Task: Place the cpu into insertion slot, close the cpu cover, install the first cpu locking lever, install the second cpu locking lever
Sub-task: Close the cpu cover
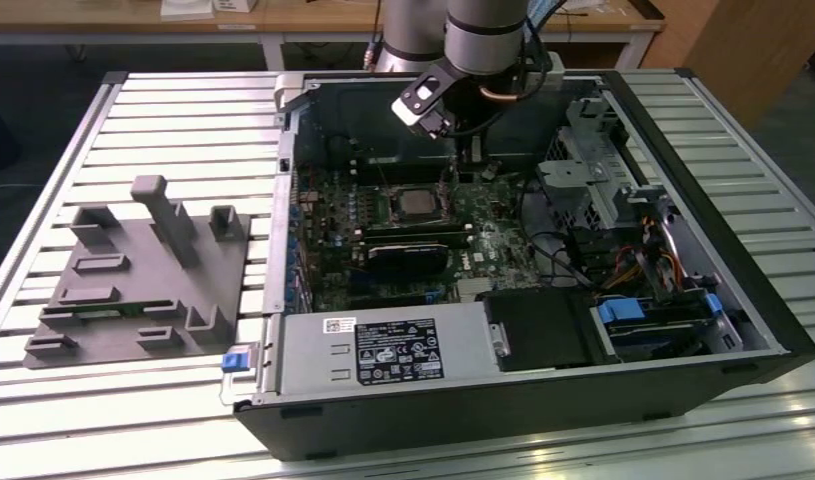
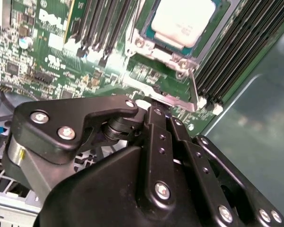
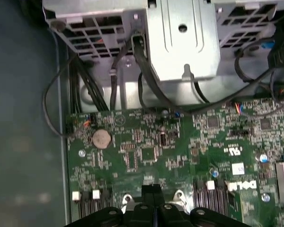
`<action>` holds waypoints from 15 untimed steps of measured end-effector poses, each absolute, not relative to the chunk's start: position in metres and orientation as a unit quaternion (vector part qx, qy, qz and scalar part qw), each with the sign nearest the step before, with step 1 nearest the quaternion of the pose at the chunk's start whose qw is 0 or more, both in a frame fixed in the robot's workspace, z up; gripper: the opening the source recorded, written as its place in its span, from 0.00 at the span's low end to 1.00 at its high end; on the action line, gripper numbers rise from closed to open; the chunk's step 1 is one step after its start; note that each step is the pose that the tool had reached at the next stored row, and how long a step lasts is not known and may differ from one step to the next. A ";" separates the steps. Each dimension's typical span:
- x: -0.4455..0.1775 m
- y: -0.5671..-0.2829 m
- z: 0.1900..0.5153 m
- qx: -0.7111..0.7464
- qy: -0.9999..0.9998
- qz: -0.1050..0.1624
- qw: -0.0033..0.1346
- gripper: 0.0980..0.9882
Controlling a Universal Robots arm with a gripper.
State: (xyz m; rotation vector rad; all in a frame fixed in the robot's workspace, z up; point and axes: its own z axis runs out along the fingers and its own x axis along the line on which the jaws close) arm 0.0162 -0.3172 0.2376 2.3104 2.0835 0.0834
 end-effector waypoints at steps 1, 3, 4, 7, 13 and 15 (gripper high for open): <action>0.014 -0.317 0.238 0.742 0.669 0.027 0.015 0.01; 0.010 -0.317 0.238 0.742 0.669 0.027 0.015 0.01; 0.008 -0.317 0.238 0.742 0.669 0.027 0.015 0.01; 0.002 -0.317 0.238 0.742 0.669 0.027 0.015 0.01; -0.003 -0.317 0.238 0.742 0.669 0.027 0.015 0.01; -0.004 -0.317 0.238 0.742 0.669 0.027 0.015 0.01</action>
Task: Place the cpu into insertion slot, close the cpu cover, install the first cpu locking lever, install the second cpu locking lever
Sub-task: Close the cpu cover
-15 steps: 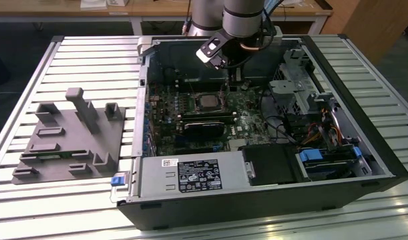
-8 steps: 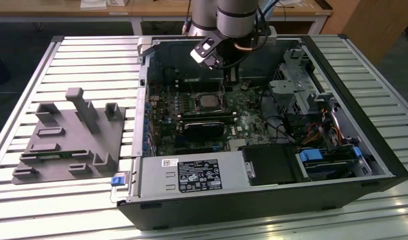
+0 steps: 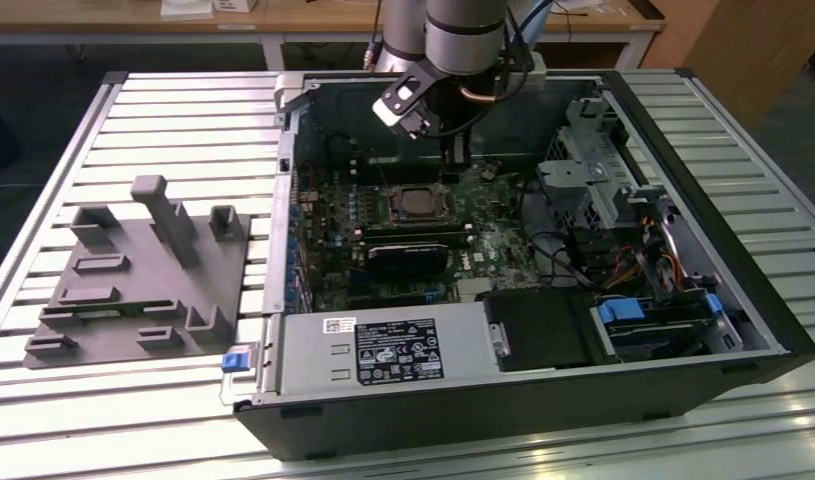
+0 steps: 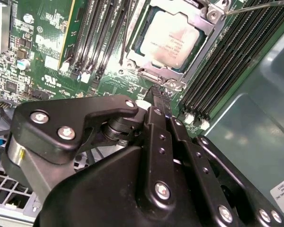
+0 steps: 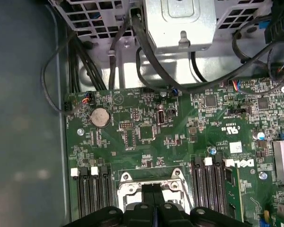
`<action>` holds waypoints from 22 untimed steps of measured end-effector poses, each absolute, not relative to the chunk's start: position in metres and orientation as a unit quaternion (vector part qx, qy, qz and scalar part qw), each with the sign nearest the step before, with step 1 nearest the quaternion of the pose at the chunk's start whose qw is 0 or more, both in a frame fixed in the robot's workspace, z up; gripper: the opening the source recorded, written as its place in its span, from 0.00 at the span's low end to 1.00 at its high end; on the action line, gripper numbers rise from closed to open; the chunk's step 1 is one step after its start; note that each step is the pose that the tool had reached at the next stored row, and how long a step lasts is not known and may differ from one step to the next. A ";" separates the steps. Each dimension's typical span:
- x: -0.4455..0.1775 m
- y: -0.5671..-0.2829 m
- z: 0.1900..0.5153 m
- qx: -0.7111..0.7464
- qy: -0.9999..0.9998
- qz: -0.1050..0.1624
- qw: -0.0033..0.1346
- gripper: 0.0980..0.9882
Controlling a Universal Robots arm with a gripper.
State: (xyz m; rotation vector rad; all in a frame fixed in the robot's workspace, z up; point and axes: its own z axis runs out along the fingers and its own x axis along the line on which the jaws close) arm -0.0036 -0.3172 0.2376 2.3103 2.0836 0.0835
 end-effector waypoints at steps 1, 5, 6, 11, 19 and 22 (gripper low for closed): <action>-0.004 -0.317 0.238 0.742 0.669 0.026 0.014 0.01; -0.003 -0.317 0.237 0.743 0.670 0.003 -0.006 0.01; -0.003 -0.317 0.236 0.743 0.670 -0.003 -0.011 0.01; -0.003 -0.318 0.235 0.743 0.669 -0.010 -0.017 0.01; -0.008 -0.320 0.234 0.735 0.678 -0.010 -0.016 0.01; -0.009 -0.322 0.233 0.728 0.686 -0.010 -0.016 0.01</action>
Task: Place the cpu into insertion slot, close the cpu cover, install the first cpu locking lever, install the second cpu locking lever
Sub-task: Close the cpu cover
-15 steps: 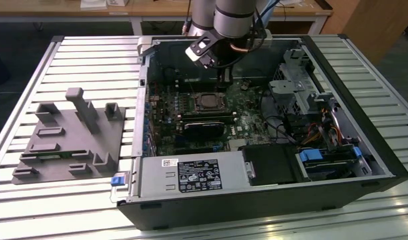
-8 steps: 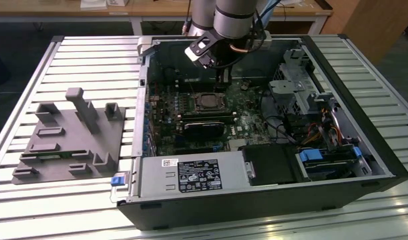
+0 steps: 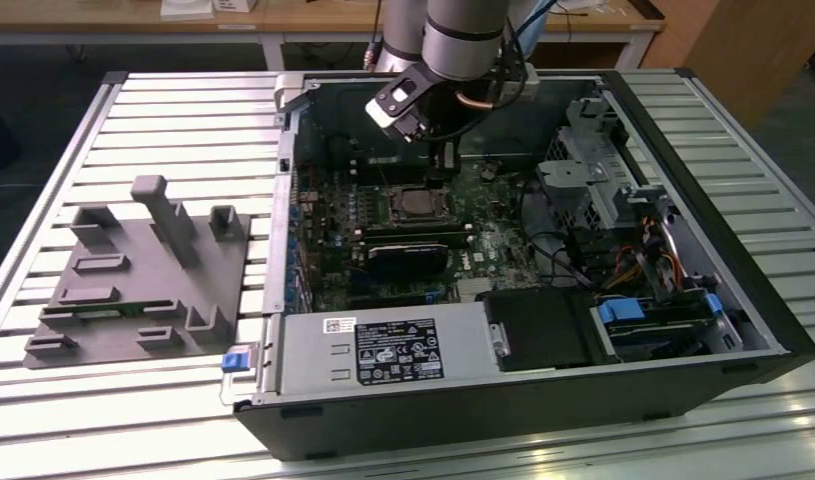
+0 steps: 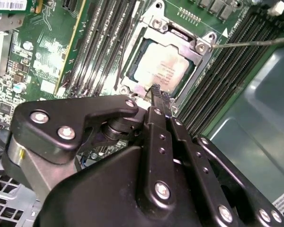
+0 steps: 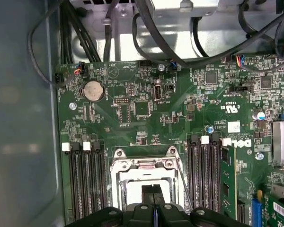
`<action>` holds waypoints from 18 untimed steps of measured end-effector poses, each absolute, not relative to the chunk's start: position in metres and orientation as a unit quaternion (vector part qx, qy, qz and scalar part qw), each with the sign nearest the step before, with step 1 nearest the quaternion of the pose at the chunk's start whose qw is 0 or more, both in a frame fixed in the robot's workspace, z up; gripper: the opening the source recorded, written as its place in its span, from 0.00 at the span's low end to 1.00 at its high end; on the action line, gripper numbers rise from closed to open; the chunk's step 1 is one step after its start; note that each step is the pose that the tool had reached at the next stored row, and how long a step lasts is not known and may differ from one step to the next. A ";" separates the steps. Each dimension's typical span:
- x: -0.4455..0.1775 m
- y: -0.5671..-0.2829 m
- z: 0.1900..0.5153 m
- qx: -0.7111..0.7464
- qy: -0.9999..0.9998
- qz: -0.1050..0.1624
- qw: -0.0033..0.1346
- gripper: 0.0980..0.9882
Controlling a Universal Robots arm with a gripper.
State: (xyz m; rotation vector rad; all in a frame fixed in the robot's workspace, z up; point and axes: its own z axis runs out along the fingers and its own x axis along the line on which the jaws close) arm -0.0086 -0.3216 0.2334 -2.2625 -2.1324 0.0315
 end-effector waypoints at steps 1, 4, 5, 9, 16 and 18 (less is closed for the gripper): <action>-0.009 -0.322 0.233 -0.723 -0.690 0.010 0.016 0.01; -0.009 -0.322 0.233 -0.707 -0.707 0.011 0.016 0.01; -0.009 -0.322 0.233 -0.701 -0.713 0.011 0.016 0.01; -0.009 -0.322 0.232 -0.677 -0.736 0.011 0.015 0.01; -0.009 -0.322 0.232 -0.629 -0.778 0.012 0.015 0.01; -0.009 -0.322 0.231 -0.614 -0.789 0.013 0.014 0.01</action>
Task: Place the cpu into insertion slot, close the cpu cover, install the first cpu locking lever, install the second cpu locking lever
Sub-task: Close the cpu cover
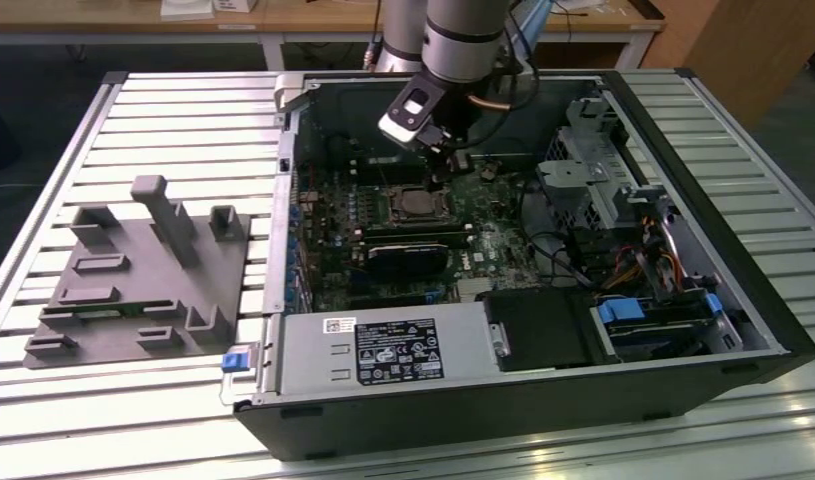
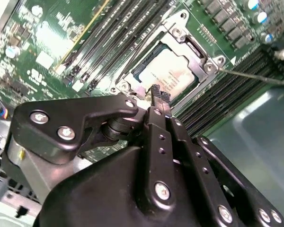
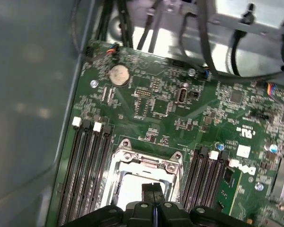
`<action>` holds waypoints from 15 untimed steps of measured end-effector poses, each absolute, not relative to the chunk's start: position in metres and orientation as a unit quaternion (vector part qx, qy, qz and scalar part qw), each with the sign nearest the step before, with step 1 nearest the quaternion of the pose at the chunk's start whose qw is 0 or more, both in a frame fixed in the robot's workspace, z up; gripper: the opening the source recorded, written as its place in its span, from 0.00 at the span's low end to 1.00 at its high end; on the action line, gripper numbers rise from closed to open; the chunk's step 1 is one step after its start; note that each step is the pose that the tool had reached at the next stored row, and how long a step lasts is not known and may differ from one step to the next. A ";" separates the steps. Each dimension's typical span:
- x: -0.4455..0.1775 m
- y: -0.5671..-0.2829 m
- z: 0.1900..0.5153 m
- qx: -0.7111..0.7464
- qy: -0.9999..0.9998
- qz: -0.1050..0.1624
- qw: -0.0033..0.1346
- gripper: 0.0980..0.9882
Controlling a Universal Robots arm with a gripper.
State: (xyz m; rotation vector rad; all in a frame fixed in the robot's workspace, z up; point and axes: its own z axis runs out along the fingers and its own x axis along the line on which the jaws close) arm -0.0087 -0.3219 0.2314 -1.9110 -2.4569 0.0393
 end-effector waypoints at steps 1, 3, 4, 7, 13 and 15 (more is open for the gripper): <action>-0.009 -0.322 0.231 -0.607 -0.795 0.013 0.014 0.01; -0.009 -0.322 0.231 -0.592 -0.805 0.013 0.014 0.01; -0.009 -0.322 0.231 -0.585 -0.811 0.013 0.014 0.01; -0.009 -0.322 0.231 -0.563 -0.826 0.014 0.014 0.01; -0.009 -0.322 0.231 -0.517 -0.856 0.014 0.013 0.01; -0.009 -0.322 0.230 -0.501 -0.865 0.014 0.013 0.01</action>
